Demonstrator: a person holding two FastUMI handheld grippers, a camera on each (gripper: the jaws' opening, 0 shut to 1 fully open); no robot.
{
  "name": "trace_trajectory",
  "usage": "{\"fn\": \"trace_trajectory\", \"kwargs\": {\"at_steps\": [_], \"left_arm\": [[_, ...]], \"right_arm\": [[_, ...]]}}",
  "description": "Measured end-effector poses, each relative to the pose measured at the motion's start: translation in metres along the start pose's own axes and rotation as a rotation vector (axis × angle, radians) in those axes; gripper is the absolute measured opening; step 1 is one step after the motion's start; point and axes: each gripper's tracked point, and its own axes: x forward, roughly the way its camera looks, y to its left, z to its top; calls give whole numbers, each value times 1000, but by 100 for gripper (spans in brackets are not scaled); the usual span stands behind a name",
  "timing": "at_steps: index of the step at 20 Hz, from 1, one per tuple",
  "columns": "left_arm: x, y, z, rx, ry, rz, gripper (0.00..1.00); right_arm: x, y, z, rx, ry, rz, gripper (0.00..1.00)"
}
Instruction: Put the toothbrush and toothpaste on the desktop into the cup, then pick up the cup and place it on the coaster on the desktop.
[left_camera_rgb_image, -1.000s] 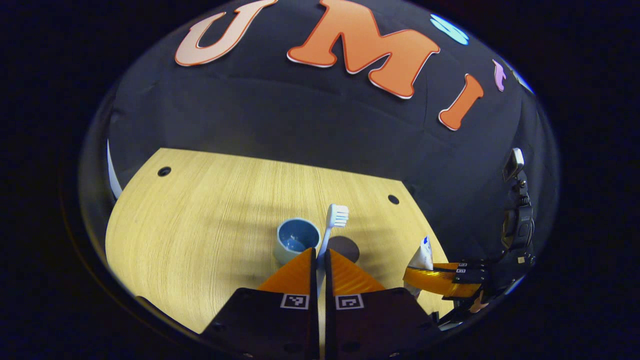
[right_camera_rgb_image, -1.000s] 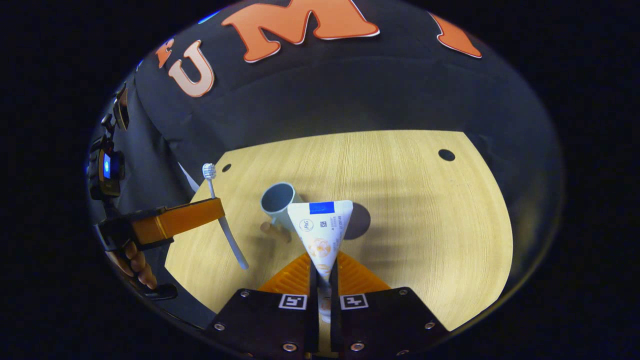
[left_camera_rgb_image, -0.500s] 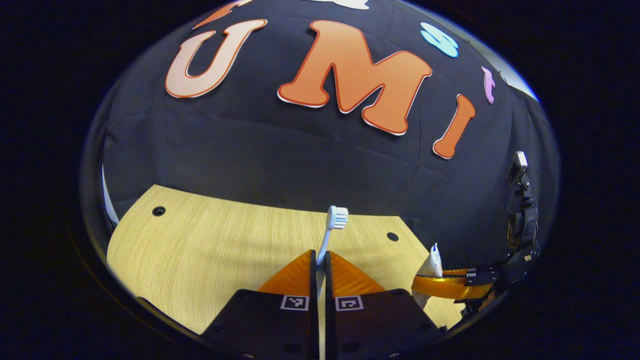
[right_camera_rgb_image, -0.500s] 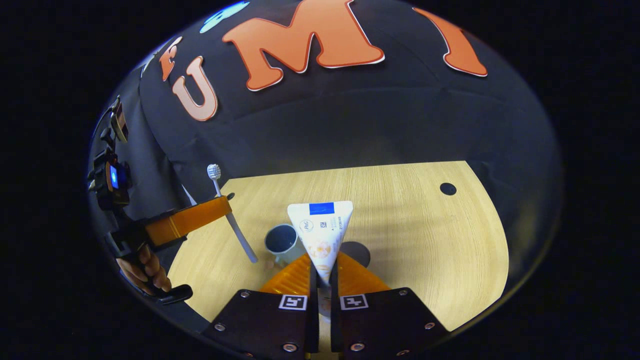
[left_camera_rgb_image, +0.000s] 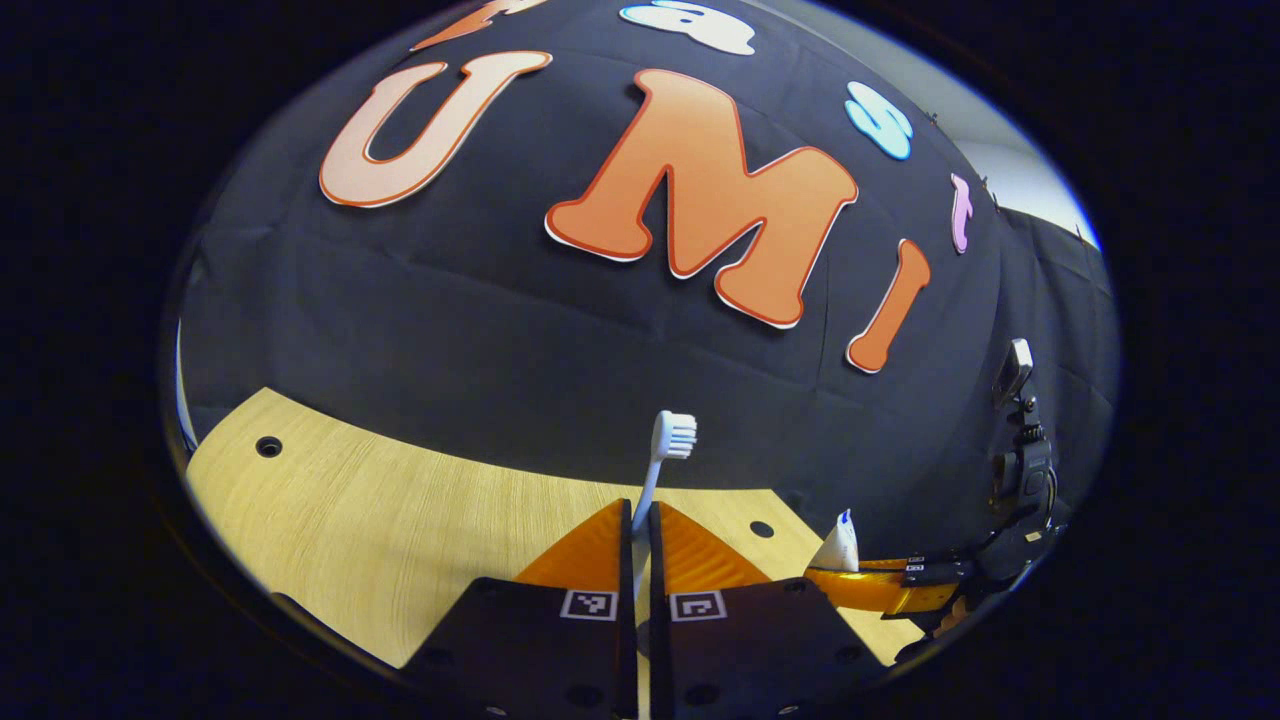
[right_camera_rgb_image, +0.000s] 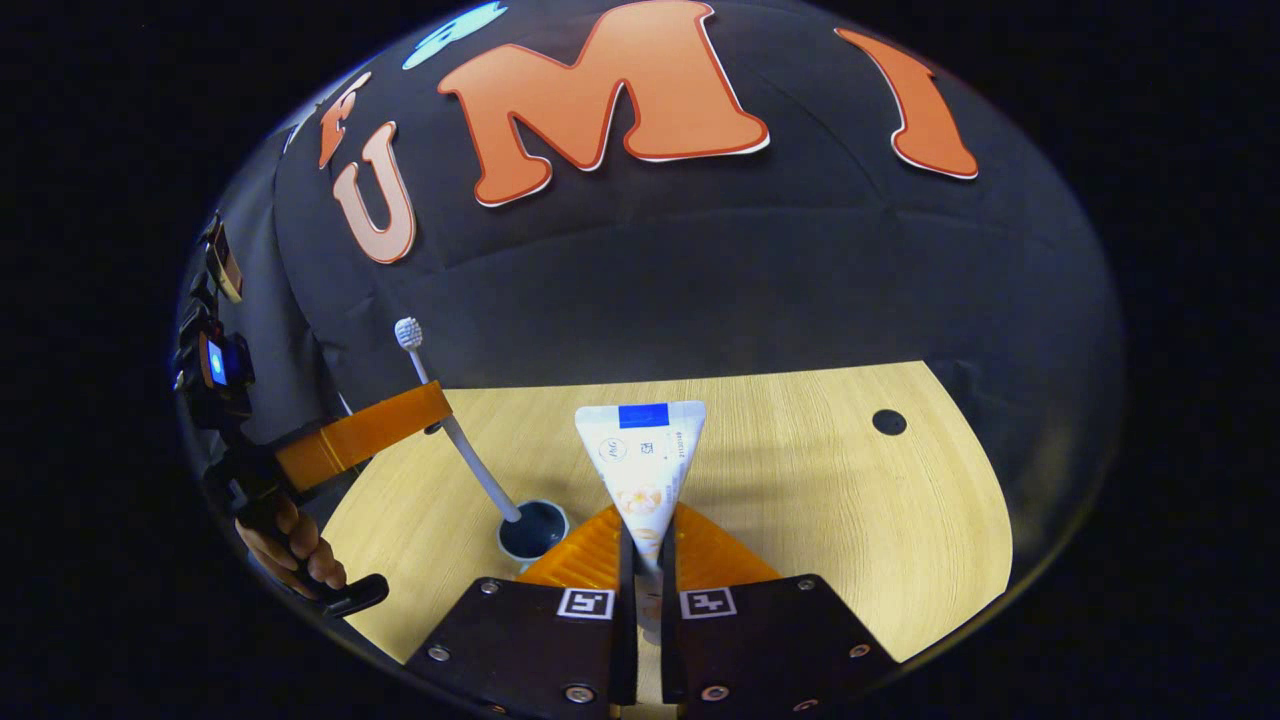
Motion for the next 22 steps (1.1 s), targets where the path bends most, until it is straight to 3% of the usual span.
{"fn": "trace_trajectory", "kwargs": {"at_steps": [10, 16, 22], "left_arm": [[12, 16, -58, 28, -69, -59, 5], [16, 31, -109, 48, -13, -42, 2], [21, 39, -122, 85, 4, -19, 5]], "right_arm": [[26, 0, -15, -19, -78, 21, 10], [41, -3, -28, -29, -87, 16, 10], [49, -5, -37, -33, -78, 10, 10]]}}
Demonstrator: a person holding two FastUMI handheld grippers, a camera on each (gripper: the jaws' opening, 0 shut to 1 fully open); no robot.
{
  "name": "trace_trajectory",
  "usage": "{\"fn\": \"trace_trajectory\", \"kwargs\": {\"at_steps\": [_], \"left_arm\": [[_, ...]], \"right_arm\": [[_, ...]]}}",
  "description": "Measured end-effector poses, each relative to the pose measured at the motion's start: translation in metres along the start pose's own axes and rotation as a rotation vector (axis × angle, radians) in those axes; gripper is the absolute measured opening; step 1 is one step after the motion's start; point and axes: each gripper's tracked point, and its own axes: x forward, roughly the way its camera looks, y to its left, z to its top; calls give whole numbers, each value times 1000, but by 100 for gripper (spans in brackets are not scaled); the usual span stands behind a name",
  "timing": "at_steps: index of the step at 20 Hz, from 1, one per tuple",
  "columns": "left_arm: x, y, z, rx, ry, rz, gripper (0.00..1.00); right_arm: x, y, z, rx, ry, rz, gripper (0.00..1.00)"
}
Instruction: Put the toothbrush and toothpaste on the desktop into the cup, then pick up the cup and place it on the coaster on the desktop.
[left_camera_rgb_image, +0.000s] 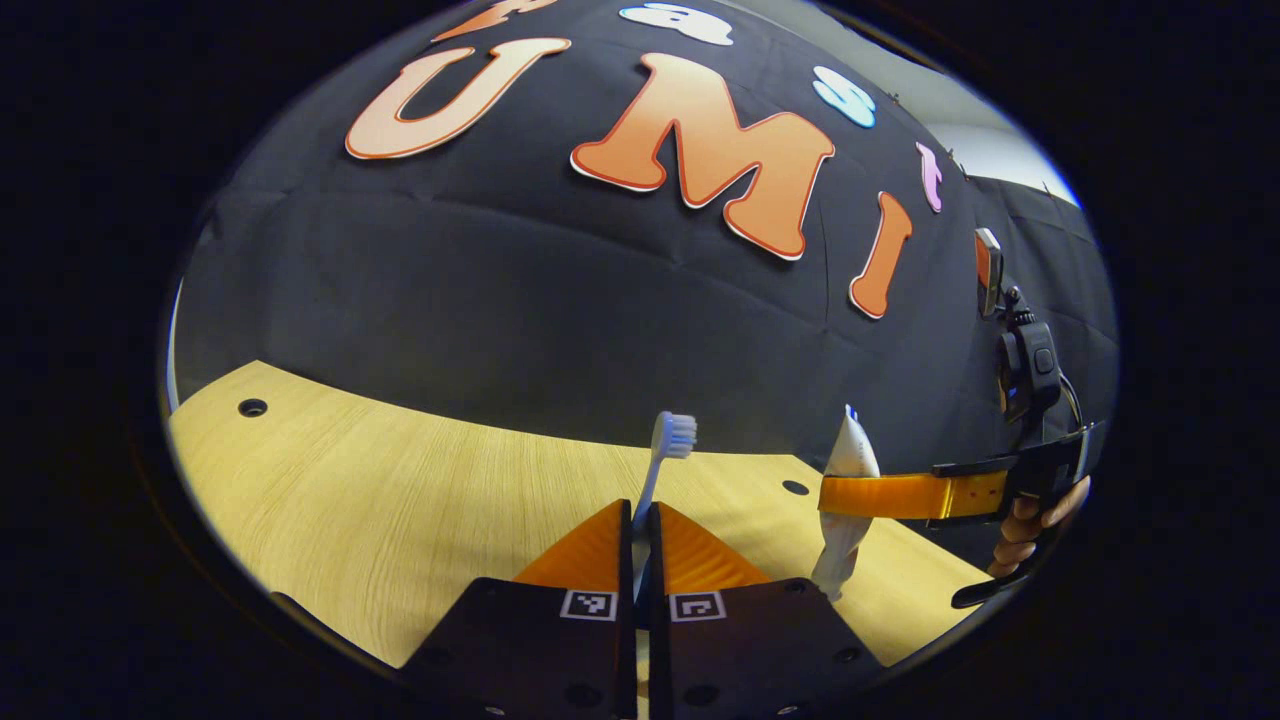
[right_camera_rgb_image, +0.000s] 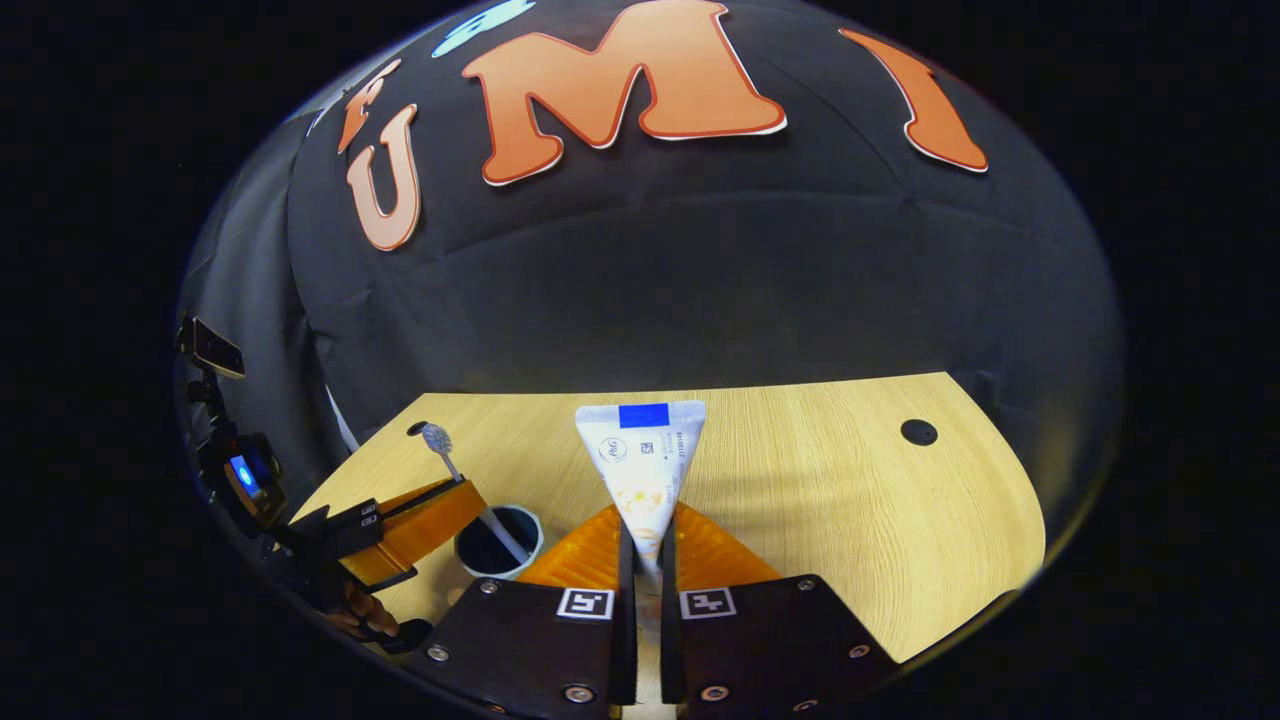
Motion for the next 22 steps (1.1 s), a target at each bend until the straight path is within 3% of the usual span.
{"fn": "trace_trajectory", "kwargs": {"at_steps": [19, 22], "left_arm": [[19, 1, -6, 110, 44, 44, 8], [21, 6, -10, 111, 63, 55, 16]], "right_arm": [[4, -16, 3, 40, 0, -40, 10], [4, -16, 5, 38, 0, -42, 10]]}}
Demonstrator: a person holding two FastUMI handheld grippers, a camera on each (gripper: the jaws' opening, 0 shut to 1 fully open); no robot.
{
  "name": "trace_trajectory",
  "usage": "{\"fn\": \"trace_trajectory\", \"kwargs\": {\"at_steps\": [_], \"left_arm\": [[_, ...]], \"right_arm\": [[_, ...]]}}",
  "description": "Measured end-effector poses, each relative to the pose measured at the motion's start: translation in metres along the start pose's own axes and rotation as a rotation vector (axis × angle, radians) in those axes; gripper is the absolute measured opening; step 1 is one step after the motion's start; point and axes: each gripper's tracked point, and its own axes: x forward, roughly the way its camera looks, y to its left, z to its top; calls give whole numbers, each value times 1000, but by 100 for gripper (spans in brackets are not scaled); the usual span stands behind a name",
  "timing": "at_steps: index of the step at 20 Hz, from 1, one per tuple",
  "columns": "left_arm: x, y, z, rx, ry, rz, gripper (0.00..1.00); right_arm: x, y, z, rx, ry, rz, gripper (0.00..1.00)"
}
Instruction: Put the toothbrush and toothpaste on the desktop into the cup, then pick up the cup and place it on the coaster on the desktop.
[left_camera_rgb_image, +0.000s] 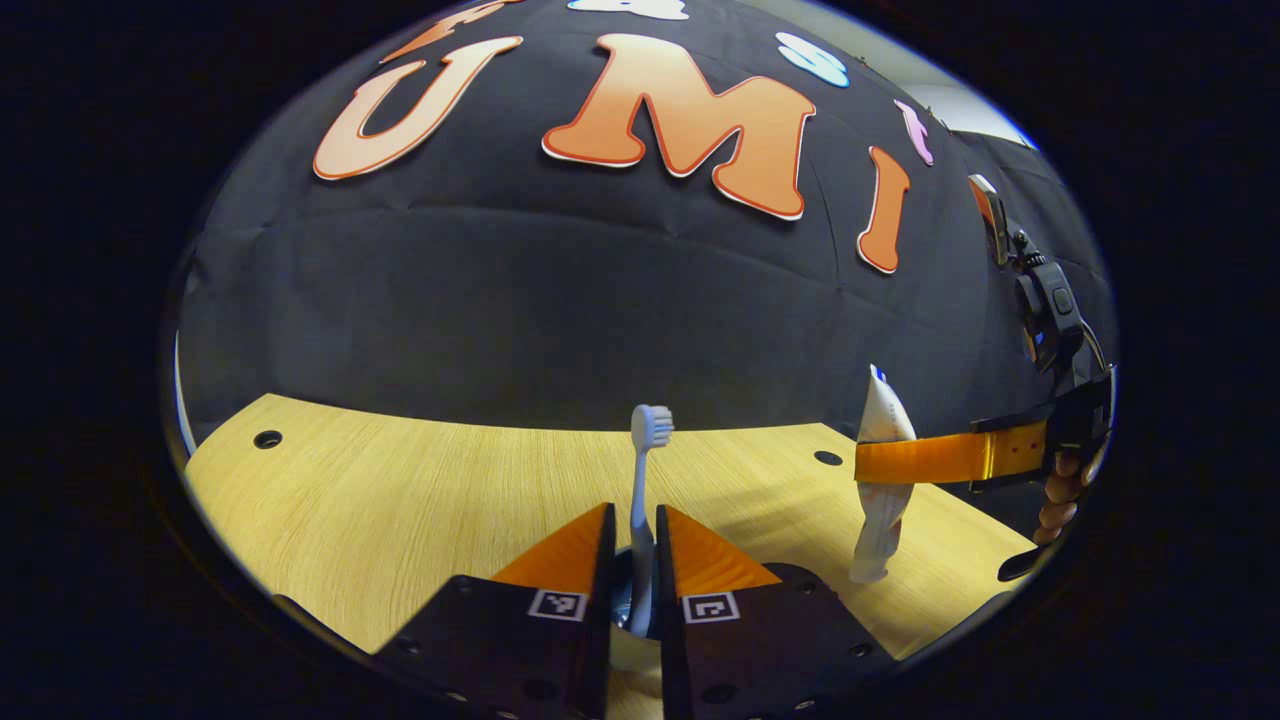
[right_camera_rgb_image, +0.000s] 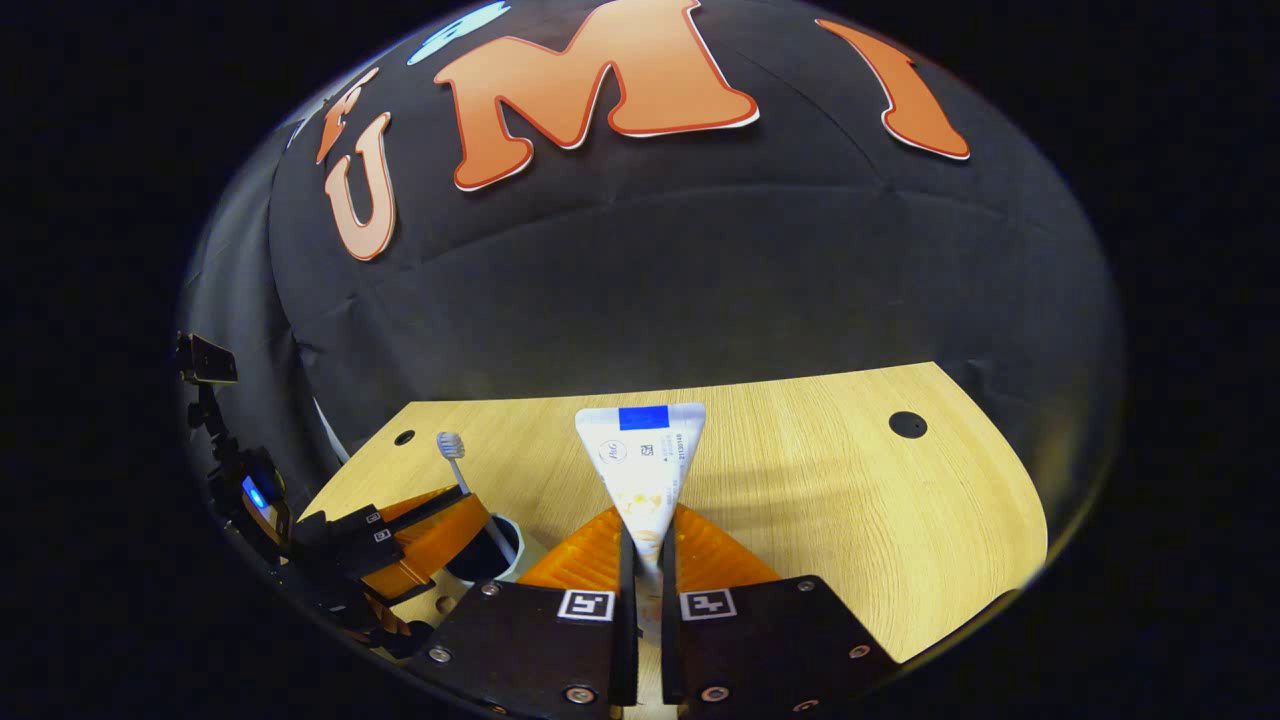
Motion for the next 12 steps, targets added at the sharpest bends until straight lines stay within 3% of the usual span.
{"fn": "trace_trajectory", "kwargs": {"at_steps": [1, 2, 7, 8, 10, 12], "left_arm": [[-1, 0, 2, 1, -3, 4, 22], [-3, 1, 4, 7, -4, 11, 16], [-14, 2, 13, 34, -5, 15, 41], [-17, 1, 17, 36, -7, 8, 61], [-25, -1, 23, 44, -14, 2, 77], [-33, 0, 30, 54, -16, 0, 87]], "right_arm": [[0, 0, 1, 1, 1, -1, 10], [-2, 1, 1, 1, 2, -2, 10], [-6, 6, 18, -2, -28, 3, 10], [-6, 8, 24, 0, -40, 5, 10], [-8, 14, 36, 4, -70, 16, 10], [-11, 21, 49, 4, -104, 30, 10]]}}
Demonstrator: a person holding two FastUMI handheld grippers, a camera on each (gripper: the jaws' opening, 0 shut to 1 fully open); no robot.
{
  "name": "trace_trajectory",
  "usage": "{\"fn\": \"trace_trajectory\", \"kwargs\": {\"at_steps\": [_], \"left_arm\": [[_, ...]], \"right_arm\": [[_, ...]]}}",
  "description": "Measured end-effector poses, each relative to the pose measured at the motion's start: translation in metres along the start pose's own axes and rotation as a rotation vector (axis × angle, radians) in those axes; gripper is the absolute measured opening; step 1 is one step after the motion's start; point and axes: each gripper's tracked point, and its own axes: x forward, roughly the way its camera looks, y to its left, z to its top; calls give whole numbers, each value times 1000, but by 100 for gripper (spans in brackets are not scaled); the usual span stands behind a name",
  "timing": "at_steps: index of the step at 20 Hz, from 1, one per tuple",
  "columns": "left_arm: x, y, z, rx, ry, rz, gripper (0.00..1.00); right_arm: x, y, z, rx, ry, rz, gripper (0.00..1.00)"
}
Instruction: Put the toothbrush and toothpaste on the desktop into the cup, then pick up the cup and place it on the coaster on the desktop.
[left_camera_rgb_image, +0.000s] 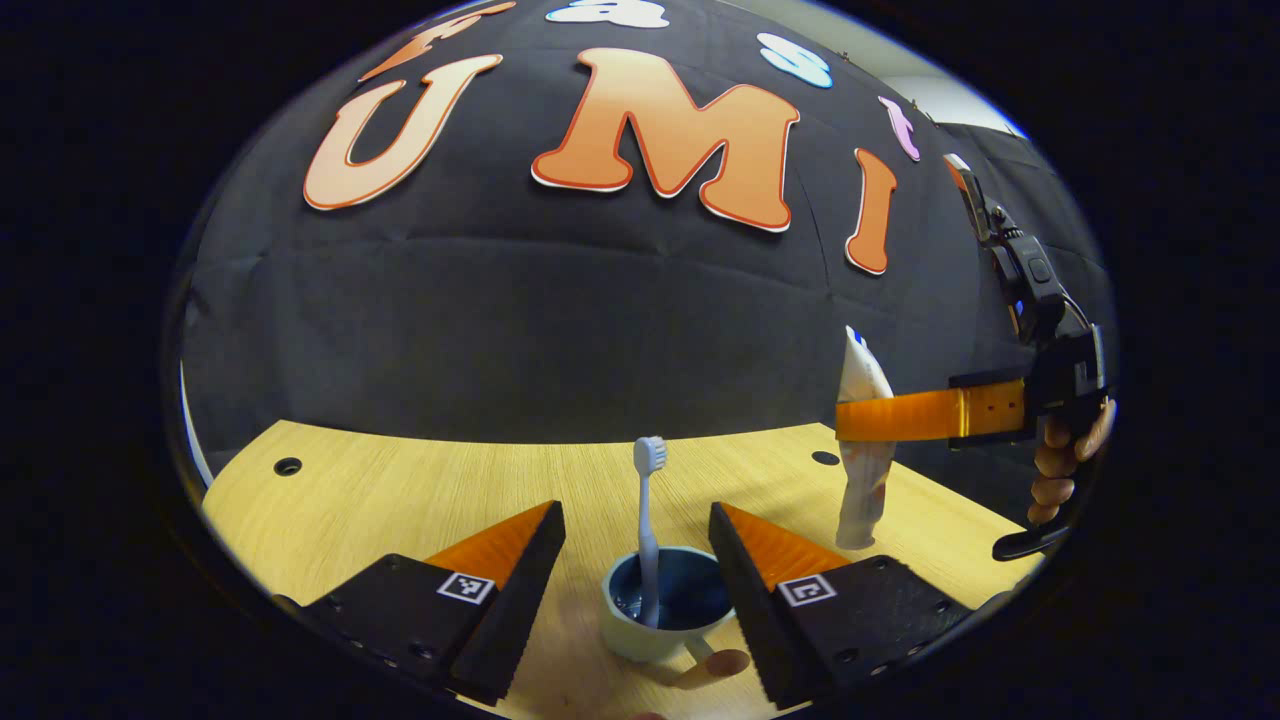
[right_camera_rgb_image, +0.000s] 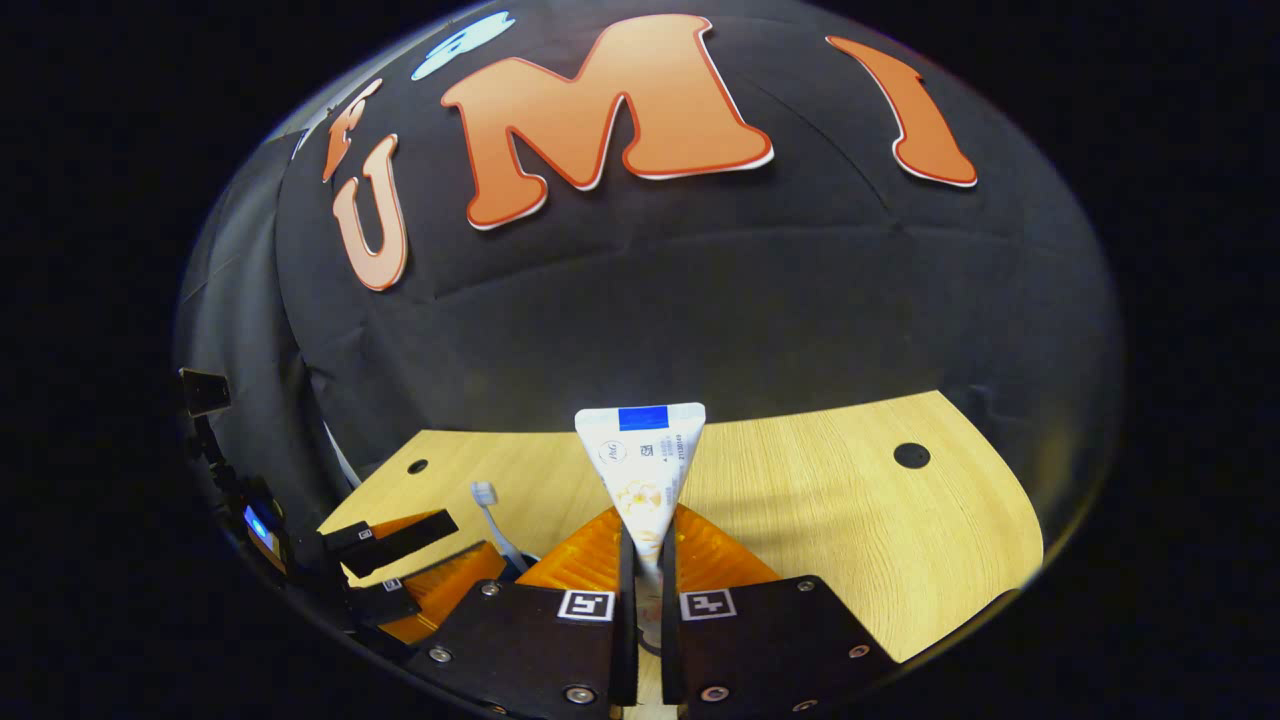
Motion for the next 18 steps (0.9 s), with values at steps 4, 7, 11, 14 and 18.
{"fn": "trace_trajectory", "kwargs": {"at_steps": [4, 7, 11, 14, 18], "left_arm": [[-24, 9, 11, 19, -7, 39, 97], [-44, 19, 19, 22, -11, 74, 97], [-63, 35, 40, 54, -59, 130, 97], [-74, 47, 40, 64, -63, 155, 97], [-81, 59, 41, 60, -70, 183, 97]], "right_arm": [[-2, 22, 29, -11, -98, 49, 10], [-7, 48, 40, -12, -152, 114, 10], [-8, 87, 45, -50, -220, 228, 10], [-7, 106, 38, -72, -241, 275, 10], [4, 122, 22, -85, -256, 331, 10]]}}
